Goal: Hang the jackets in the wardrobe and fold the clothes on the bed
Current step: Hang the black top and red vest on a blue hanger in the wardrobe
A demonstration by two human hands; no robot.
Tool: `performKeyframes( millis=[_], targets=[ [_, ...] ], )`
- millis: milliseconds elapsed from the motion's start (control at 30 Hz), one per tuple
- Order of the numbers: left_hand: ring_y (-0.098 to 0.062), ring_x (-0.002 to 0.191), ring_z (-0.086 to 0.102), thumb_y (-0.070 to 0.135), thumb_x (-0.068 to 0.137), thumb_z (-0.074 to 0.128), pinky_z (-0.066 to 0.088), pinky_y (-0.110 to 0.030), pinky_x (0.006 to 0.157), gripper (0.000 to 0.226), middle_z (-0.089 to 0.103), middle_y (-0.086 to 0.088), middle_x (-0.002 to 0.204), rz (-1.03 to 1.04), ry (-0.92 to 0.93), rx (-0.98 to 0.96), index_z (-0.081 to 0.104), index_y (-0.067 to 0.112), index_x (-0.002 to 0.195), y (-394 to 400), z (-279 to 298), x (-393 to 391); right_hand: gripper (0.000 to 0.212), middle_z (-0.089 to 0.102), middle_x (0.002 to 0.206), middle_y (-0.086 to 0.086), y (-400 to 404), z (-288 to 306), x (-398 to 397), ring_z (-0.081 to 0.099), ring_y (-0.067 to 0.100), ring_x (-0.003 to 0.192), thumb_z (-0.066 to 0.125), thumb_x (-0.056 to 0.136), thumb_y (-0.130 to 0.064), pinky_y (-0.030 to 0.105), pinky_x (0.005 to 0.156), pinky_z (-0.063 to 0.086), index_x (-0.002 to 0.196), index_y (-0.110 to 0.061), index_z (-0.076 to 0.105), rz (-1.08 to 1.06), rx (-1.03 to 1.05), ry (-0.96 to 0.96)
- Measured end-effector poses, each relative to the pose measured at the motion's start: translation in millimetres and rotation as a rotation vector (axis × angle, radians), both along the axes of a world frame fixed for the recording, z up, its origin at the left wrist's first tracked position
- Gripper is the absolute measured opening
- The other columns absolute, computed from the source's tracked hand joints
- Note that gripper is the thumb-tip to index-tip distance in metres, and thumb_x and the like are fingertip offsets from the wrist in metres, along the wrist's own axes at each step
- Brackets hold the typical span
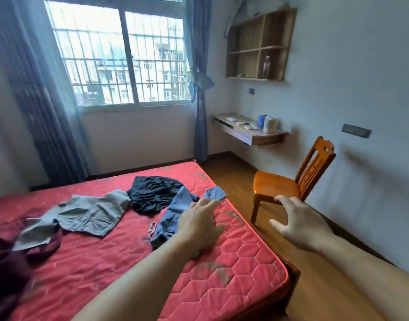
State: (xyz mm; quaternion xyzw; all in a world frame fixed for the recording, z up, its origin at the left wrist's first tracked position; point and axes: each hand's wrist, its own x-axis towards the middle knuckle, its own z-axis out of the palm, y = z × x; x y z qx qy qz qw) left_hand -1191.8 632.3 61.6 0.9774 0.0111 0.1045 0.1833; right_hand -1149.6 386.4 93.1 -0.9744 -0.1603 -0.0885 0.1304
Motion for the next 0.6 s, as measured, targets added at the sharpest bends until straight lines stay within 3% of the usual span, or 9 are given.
performKeyframes(
  millis=[267,600],
  targets=[
    [-0.021,0.124,0.045,0.045,0.082,0.059,0.043,-0.039,0.099,0.059,0.048,0.006,0.134,0.191,0.063,0.028,0.043,0.038,0.139,52.4,-17.9,-26.4,0.065,0.052,0.127,0.000,66.2,-24.2,16.2,0.055,0.020,0.116,0.060,0.084,-0.051,0.038,0.090,0.051,0.141,-0.028,0.037,0.202,0.028,0.050],
    [-0.020,0.126,0.043,0.043,0.083,0.058,0.043,-0.040,0.099,0.055,0.047,0.006,0.137,0.350,0.110,-0.019,0.044,0.037,0.137,-22.8,-34.7,14.0,0.067,0.051,0.132,0.003,-6.4,-55.5,87.2,0.055,0.022,0.117,0.060,0.085,-0.051,0.038,0.089,0.052,0.143,-0.027,0.036,0.288,0.045,0.128]
  ],
)
